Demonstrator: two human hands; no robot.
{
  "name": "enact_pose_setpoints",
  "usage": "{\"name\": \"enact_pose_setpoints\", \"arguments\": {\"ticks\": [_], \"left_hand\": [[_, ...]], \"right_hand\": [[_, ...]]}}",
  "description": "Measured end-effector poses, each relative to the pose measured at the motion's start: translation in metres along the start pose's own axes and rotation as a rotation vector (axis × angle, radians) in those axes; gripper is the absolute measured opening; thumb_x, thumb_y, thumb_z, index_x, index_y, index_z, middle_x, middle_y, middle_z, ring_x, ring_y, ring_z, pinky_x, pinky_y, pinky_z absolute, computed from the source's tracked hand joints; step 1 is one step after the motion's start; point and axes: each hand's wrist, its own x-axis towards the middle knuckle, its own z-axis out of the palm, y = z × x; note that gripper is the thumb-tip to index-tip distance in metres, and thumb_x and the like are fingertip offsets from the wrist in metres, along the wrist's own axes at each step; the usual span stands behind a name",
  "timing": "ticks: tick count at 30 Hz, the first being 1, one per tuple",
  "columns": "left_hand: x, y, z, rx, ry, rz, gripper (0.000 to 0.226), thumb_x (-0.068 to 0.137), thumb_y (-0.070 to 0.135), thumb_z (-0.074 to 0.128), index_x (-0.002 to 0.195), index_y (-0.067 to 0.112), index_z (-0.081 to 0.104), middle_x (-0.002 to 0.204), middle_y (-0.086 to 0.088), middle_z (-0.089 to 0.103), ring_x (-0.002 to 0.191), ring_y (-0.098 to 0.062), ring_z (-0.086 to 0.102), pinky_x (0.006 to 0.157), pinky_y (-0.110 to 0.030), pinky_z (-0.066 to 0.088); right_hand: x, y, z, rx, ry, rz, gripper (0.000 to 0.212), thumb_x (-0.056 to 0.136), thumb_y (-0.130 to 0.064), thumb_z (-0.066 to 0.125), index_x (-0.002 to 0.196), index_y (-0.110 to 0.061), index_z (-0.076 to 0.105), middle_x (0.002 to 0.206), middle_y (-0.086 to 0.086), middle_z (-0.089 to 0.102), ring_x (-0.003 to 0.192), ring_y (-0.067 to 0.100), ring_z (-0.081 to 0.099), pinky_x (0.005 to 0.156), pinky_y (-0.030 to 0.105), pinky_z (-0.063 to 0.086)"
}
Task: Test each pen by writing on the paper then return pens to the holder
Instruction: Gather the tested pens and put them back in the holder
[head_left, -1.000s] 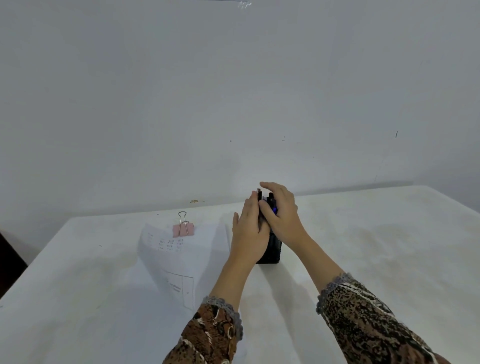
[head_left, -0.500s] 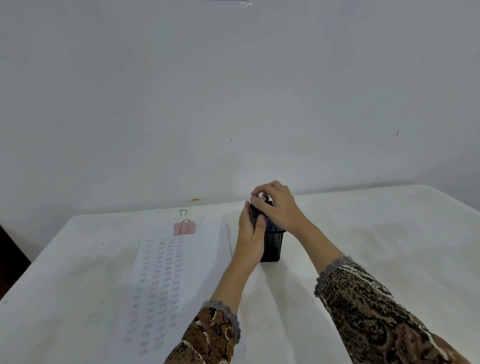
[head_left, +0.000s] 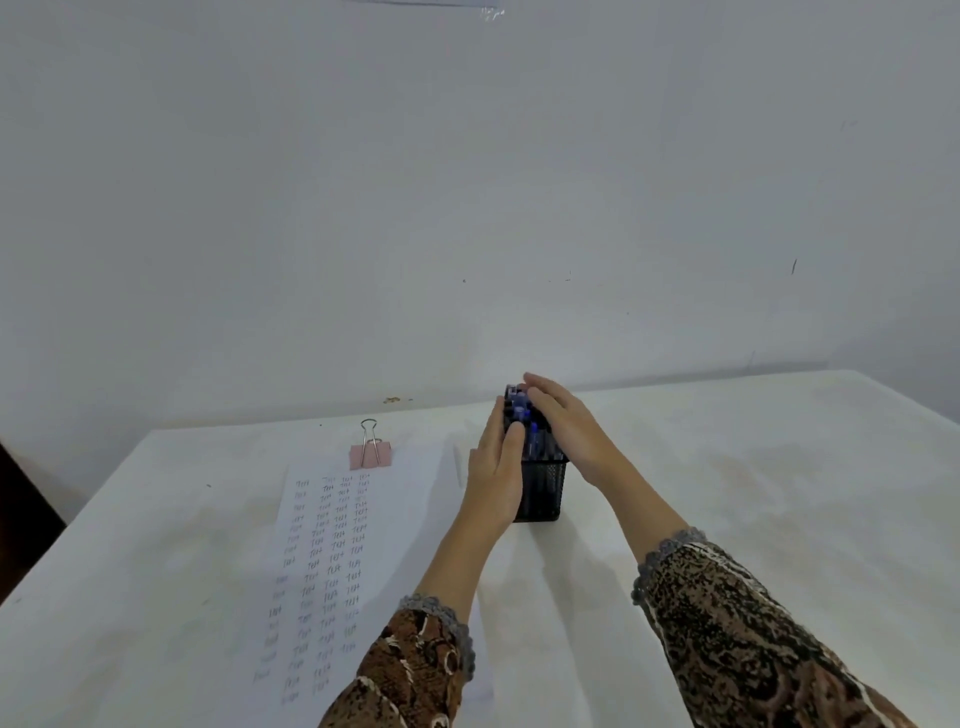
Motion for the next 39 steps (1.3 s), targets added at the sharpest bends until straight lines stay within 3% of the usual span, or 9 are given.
{"name": "enact_pose_setpoints", "arguments": {"ticks": [6, 13, 17, 21, 23, 26, 30, 35, 39], "left_hand": [[0.004, 0.023, -0.008, 0.33, 0.066, 0.154, 0.048, 0.098, 0.043, 0.022, 0.145, 0.039, 0.013, 0.153, 0.018, 0.015, 0.143, -0.004, 0.005, 0.115, -0.038, -0.011], [0.007, 0.038, -0.02, 0.824, 0.237, 0.181, 0.041, 0.097, 0.045, 0.026, 0.132, 0.032, 0.041, 0.124, 0.012, 0.057, 0.12, -0.012, 0.048, 0.115, -0.052, -0.001], [0.007, 0.039, -0.017, 0.317, 0.032, 0.124, 0.04, 0.098, 0.032, 0.035, 0.138, 0.027, 0.037, 0.134, 0.005, 0.05, 0.114, -0.009, 0.049, 0.095, -0.023, 0.035], [0.003, 0.036, -0.013, 0.142, 0.024, 0.073, 0.042, 0.099, 0.03, 0.035, 0.141, 0.026, 0.034, 0.143, 0.007, 0.042, 0.127, -0.006, 0.039, 0.109, -0.023, 0.025], [0.002, 0.03, -0.013, 0.169, 0.02, 0.043, 0.045, 0.099, 0.039, 0.03, 0.144, 0.032, 0.026, 0.147, 0.009, 0.036, 0.137, -0.011, 0.029, 0.119, -0.039, 0.006], [-0.001, 0.018, -0.008, 0.188, -0.015, 0.011, 0.051, 0.098, 0.049, 0.02, 0.146, 0.038, 0.009, 0.153, 0.013, 0.019, 0.144, -0.009, 0.004, 0.114, -0.036, -0.017], [0.001, 0.0, -0.001, 0.068, -0.072, -0.055, 0.079, 0.068, 0.09, 0.022, 0.138, 0.056, 0.011, 0.153, 0.015, 0.021, 0.144, -0.021, 0.012, 0.117, -0.051, 0.01], [-0.004, 0.013, -0.006, 0.211, -0.096, -0.01, 0.053, 0.098, 0.047, 0.02, 0.147, 0.034, 0.004, 0.157, 0.006, 0.001, 0.143, -0.012, -0.015, 0.114, -0.035, -0.014], [0.004, 0.002, -0.009, 0.182, -0.113, 0.009, 0.054, 0.099, 0.044, 0.027, 0.147, 0.033, 0.005, 0.156, 0.012, 0.001, 0.141, -0.003, -0.013, 0.114, -0.034, -0.016]], "right_hand": [[-0.009, -0.004, 0.0, -0.02, 0.002, -0.148, 0.037, 0.101, -0.028, 0.037, 0.136, -0.023, 0.047, 0.137, -0.011, 0.049, 0.126, 0.001, 0.044, 0.105, 0.016, 0.033], [-0.01, 0.001, 0.0, -0.058, 0.106, -0.112, 0.037, 0.101, -0.028, 0.038, 0.136, -0.023, 0.046, 0.14, -0.005, 0.048, 0.129, 0.009, 0.043, 0.108, 0.024, 0.033], [-0.012, 0.004, 0.001, 0.021, 0.072, -0.069, 0.04, 0.101, -0.029, 0.036, 0.141, -0.027, 0.036, 0.145, -0.004, 0.041, 0.132, 0.01, 0.039, 0.109, 0.026, 0.033], [-0.013, 0.001, 0.001, 0.081, 0.027, -0.084, 0.039, 0.102, -0.029, 0.031, 0.141, -0.023, 0.038, 0.14, -0.005, 0.045, 0.127, 0.008, 0.044, 0.102, 0.018, 0.038], [-0.015, 0.002, 0.001, 0.054, 0.013, -0.07, 0.04, 0.102, -0.035, 0.03, 0.139, -0.025, 0.04, 0.135, -0.011, 0.047, 0.122, 0.003, 0.045, 0.091, 0.006, 0.039], [-0.02, 0.006, 0.002, 0.068, 0.061, -0.097, 0.042, 0.101, -0.037, 0.029, 0.141, -0.026, 0.037, 0.135, -0.015, 0.043, 0.125, 0.001, 0.039, 0.095, 0.007, 0.034], [-0.023, 0.012, 0.009, 0.108, 0.083, -0.133, 0.038, 0.102, -0.023, 0.034, 0.139, -0.02, 0.038, 0.128, -0.013, 0.047, 0.109, -0.008, 0.049, 0.083, -0.001, 0.04], [-0.016, 0.012, 0.005, 0.097, 0.053, -0.121, 0.037, 0.102, -0.023, 0.032, 0.137, -0.018, 0.044, 0.132, -0.006, 0.05, 0.112, -0.007, 0.05, 0.084, 0.001, 0.041], [-0.015, 0.013, 0.002, 0.115, 0.008, -0.081, 0.044, 0.103, -0.034, 0.025, 0.145, -0.024, 0.034, 0.148, -0.007, 0.036, 0.136, 0.009, 0.035, 0.115, 0.029, 0.027]]}}
